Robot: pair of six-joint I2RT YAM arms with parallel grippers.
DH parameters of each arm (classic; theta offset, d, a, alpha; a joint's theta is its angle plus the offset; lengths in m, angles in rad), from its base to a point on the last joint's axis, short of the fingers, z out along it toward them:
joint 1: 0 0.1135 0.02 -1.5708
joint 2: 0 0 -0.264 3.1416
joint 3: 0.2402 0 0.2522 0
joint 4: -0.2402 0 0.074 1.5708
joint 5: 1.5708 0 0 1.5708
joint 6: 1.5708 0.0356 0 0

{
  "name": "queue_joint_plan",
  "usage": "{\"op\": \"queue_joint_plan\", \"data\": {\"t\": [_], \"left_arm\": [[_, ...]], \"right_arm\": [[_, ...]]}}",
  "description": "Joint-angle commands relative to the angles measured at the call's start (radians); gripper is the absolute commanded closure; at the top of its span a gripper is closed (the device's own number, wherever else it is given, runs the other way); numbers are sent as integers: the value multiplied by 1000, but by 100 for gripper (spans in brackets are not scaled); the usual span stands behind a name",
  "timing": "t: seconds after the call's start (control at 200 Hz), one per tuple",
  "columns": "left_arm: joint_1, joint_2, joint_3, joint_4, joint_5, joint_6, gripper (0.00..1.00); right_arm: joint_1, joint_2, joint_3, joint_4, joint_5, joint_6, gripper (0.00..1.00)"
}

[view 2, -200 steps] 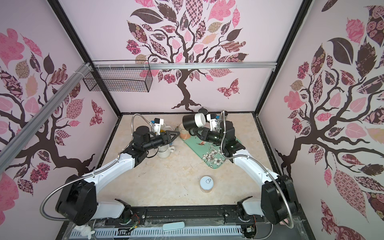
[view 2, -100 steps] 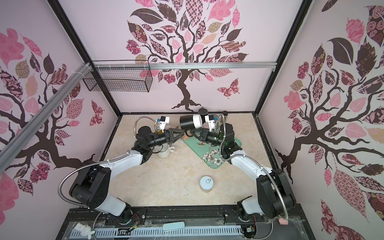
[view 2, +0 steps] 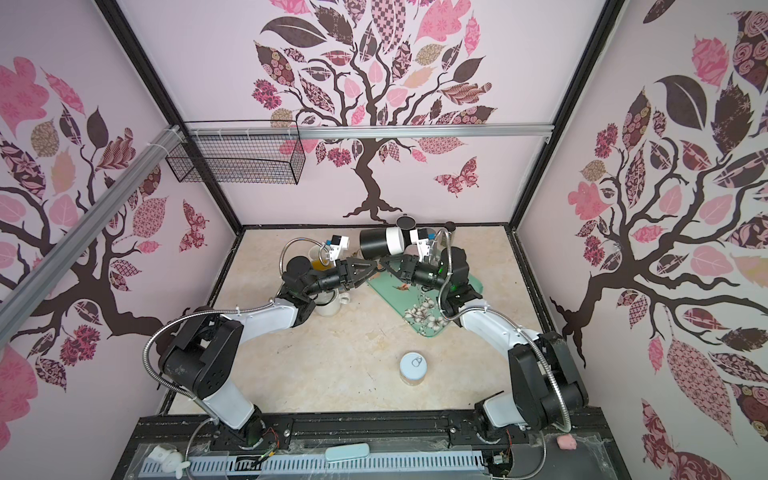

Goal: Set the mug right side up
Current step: 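Lift the black mug with the right gripper and rotate it toward the left gripper, then grasp the black mug with the left gripper while the right gripper releases it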

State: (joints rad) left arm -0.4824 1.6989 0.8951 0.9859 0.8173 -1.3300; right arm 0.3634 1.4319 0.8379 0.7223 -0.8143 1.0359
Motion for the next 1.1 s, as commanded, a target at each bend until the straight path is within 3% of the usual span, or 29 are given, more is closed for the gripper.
{"op": "queue_joint_plan", "data": {"t": [0.0,0.425,0.475,0.51,0.56,0.735,0.9,1.09], "left_arm": [[-16,21,61,59,12,-30,58],[-19,61,90,188,12,-140,77],[-18,55,86,188,10,-134,85],[-18,50,83,184,5,-128,99],[-19,45,80,177,5,-121,100],[-16,20,77,110,16,-84,100],[-15,5,46,32,-7,-47,100],[-16,5,27,36,-10,-46,100]], "right_arm": [[2,-1,16,146,-28,4,100],[2,-7,-2,150,-33,9,100],[1,-9,-3,142,-32,8,100],[3,-12,-3,131,-29,4,100],[2,-21,-2,90,-17,-15,100],[2,-69,12,-138,57,-132,74],[0,-103,38,-315,114,-226,57],[-4,-130,71,-468,163,-323,47]]}}
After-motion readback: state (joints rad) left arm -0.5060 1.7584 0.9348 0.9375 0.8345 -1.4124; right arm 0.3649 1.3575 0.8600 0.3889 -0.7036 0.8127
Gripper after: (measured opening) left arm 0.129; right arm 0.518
